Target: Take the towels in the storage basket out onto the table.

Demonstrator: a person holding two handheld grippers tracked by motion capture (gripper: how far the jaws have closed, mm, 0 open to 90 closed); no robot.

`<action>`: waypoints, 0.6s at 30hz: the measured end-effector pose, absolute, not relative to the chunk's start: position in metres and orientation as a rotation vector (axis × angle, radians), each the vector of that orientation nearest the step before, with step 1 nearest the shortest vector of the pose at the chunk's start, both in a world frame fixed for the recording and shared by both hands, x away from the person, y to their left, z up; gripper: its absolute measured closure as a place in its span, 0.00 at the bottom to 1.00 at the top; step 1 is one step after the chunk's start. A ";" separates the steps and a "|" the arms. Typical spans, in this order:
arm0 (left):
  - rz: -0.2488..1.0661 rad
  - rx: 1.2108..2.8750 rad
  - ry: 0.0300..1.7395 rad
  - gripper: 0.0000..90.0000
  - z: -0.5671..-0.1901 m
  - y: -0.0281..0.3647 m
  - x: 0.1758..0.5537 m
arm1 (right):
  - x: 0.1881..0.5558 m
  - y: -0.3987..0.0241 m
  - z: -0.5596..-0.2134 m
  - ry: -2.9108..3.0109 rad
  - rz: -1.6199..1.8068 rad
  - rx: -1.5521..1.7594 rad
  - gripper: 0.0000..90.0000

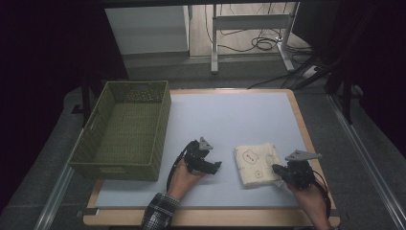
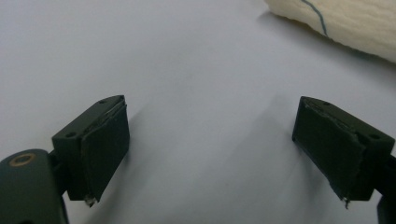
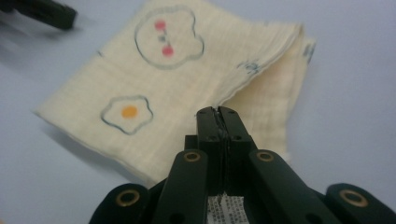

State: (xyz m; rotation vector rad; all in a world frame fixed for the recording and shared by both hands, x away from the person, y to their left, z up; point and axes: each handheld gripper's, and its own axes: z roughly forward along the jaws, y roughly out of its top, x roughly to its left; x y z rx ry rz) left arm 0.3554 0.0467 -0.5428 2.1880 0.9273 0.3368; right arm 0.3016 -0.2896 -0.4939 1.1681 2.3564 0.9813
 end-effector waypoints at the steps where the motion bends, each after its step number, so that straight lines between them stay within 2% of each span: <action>1: 0.343 2.195 0.921 0.12 -0.543 0.046 0.355 | 0.301 -0.290 -0.490 2.350 0.986 1.160 0.99; 6: 0.340 2.192 0.924 0.12 -0.543 0.046 0.356 | 0.305 -0.300 -0.471 2.322 0.952 1.170 0.98; 13: 0.338 2.192 0.925 0.12 -0.543 0.046 0.356 | 0.315 -0.320 -0.499 2.367 0.885 1.285 0.98; 14: 0.338 2.192 0.925 0.12 -0.543 0.046 0.356 | 0.315 -0.321 -0.502 2.369 0.895 1.294 0.96; 18: 0.338 2.193 0.925 0.12 -0.543 0.046 0.356 | 0.313 -0.324 -0.500 2.362 0.897 1.296 0.79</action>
